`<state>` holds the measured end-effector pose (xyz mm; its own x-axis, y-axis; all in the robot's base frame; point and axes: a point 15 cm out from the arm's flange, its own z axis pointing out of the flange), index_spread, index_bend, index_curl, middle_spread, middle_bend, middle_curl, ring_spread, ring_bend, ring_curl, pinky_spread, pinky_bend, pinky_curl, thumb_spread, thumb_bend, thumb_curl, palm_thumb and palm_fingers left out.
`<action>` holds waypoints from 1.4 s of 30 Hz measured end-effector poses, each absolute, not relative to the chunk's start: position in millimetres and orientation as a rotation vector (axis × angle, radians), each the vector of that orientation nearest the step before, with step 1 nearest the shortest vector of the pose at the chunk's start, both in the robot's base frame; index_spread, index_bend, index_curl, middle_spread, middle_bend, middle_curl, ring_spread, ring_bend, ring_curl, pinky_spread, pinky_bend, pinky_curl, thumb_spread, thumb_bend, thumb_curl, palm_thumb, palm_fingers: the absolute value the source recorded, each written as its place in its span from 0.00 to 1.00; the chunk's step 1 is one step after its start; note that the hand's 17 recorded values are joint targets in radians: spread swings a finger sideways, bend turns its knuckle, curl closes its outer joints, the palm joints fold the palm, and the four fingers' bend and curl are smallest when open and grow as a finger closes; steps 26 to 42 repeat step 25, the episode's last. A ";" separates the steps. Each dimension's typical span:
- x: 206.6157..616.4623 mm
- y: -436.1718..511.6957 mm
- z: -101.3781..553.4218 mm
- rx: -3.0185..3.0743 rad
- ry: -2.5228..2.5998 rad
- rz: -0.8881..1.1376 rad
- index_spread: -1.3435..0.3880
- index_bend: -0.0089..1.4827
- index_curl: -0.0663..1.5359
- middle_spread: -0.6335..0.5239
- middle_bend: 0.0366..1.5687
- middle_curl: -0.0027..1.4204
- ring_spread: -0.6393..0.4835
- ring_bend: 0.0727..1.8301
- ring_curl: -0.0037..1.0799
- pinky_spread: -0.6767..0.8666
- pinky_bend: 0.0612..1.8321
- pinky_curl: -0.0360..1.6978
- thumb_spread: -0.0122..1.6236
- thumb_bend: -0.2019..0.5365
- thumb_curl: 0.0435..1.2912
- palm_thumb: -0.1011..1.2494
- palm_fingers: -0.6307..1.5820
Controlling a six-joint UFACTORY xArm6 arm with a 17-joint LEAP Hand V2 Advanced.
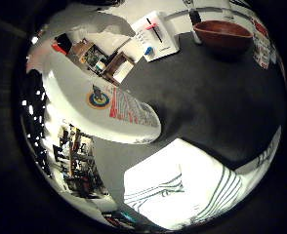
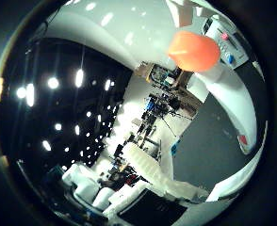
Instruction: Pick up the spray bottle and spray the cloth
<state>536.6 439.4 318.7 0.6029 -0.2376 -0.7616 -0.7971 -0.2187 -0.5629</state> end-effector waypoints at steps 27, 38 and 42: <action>543.0 364.5 428.8 -1.852 0.822 0.391 0.56 0.17 0.30 0.48 0.10 0.24 0.79 0.20 0.13 0.88 0.49 0.06 0.67 0.24 0.31 0.38 0.48; 543.0 364.5 428.8 -1.852 0.822 0.391 0.56 0.17 0.30 0.48 0.10 0.24 0.79 0.20 0.13 0.88 0.49 0.06 0.67 0.24 0.31 0.38 0.48; 543.0 364.5 428.8 -1.852 0.822 0.391 0.56 0.17 0.30 0.48 0.10 0.24 0.79 0.20 0.13 0.88 0.49 0.06 0.67 0.24 0.31 0.38 0.48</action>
